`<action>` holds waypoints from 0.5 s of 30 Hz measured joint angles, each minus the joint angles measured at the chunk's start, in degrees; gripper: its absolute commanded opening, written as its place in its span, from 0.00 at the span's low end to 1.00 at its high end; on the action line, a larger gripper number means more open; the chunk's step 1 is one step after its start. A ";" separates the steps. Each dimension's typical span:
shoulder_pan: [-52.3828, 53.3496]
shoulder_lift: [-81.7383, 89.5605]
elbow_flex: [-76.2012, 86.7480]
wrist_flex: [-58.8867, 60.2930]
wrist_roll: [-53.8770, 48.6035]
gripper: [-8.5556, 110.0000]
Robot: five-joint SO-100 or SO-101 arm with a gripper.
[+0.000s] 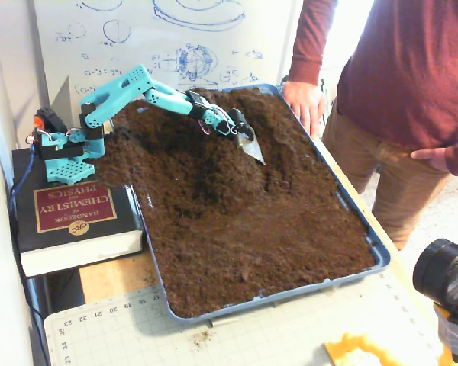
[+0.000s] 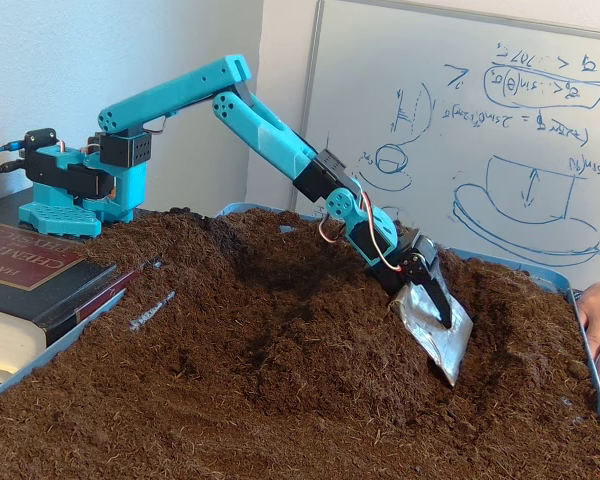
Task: Build a berm.
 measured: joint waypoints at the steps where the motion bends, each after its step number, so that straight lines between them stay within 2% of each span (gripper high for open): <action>1: 0.00 -0.09 0.00 0.00 0.00 0.07; 9: 0.00 -0.18 0.00 0.18 0.00 0.07; 15: 0.00 0.09 -2.02 10.90 0.00 0.07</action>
